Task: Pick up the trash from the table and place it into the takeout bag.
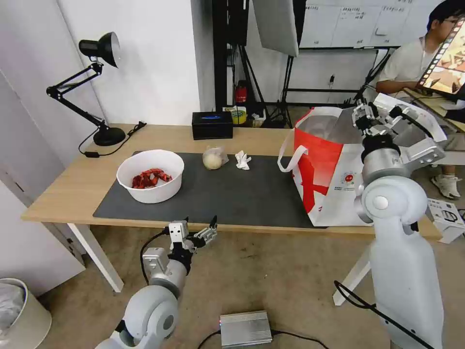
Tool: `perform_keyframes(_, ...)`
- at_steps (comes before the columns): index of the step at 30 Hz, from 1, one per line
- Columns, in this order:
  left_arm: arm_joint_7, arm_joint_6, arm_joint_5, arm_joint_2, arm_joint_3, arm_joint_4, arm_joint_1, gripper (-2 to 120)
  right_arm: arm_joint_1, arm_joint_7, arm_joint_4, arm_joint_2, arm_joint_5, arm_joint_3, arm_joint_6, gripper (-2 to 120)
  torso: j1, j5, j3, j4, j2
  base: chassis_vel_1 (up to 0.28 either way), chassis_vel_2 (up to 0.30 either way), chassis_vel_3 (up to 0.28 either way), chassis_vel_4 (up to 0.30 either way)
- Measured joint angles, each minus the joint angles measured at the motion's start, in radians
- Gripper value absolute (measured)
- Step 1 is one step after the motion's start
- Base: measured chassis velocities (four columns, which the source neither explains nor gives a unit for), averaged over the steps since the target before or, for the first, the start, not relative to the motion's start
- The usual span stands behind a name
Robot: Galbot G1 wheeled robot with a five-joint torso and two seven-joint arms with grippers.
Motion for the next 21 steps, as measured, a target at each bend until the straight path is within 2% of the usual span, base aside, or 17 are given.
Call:
perform_keyframes(1,0.000,0.000,0.000,0.000,0.000,0.000,0.000,100,0.000,0.000,0.000,0.000,0.000,0.000,0.000,59,0.000,0.0000,0.000,0.0000,0.000,0.000,0.000,0.000,0.000)
perform_keyframes(3,0.000,0.000,0.001,-0.001,0.000,-0.002,0.000,100,-0.003,-0.001,0.006,-0.002,0.016,0.003,-0.007,69,0.000,0.0000,0.000,0.0000,0.000,0.000,0.000,0.000,0.000)
perform_keyframes(4,0.000,0.000,0.001,-0.001,0.000,-0.002,0.000,100,-0.003,-0.001,0.006,-0.002,0.016,0.003,-0.007,69,0.000,0.0000,0.000,0.0000,0.000,0.000,0.000,0.000,0.000)
perform_keyframes(6,0.000,0.000,0.002,-0.001,0.000,-0.002,0.001,100,-0.005,-0.008,0.010,-0.006,0.031,0.005,-0.012,81,0.000,0.0000,0.000,0.0000,0.000,0.000,0.000,0.000,0.000)
perform_keyframes(8,0.000,0.000,0.002,-0.001,0.000,-0.002,0.000,100,-0.006,-0.012,0.011,-0.006,0.035,0.005,-0.012,84,0.000,0.0000,0.000,0.0000,0.000,0.000,0.000,0.000,0.000)
perform_keyframes(10,0.001,-0.001,0.002,-0.002,0.000,-0.002,0.000,100,-0.010,-0.031,0.017,-0.008,0.049,0.007,-0.012,96,0.000,0.0000,0.000,0.0000,0.000,0.000,0.000,0.000,0.000)
perform_keyframes(14,0.001,-0.001,0.002,-0.002,0.000,-0.002,-0.001,100,-0.016,-0.073,0.026,-0.011,0.075,0.008,0.007,99,0.000,0.0000,0.000,0.0000,0.000,0.000,0.000,0.000,0.000)
perform_keyframes(17,0.002,-0.004,0.002,-0.002,-0.002,-0.002,-0.005,100,-0.039,-0.168,0.055,-0.027,0.105,0.002,0.043,100,0.000,0.0000,0.000,0.0000,0.000,0.000,0.000,0.000,0.000)
perform_keyframes(18,0.002,-0.004,0.002,-0.002,-0.002,-0.002,-0.005,100,-0.039,-0.168,0.055,-0.027,0.105,0.002,0.043,100,0.000,0.0000,0.000,0.0000,0.000,0.000,0.000,0.000,0.000)
perform_keyframes(21,0.002,-0.020,0.005,0.001,-0.005,-0.003,-0.006,100,-0.081,-0.277,0.091,-0.055,0.112,-0.006,0.034,100,0.000,0.0000,0.000,0.0000,0.000,0.000,0.000,0.000,0.000)
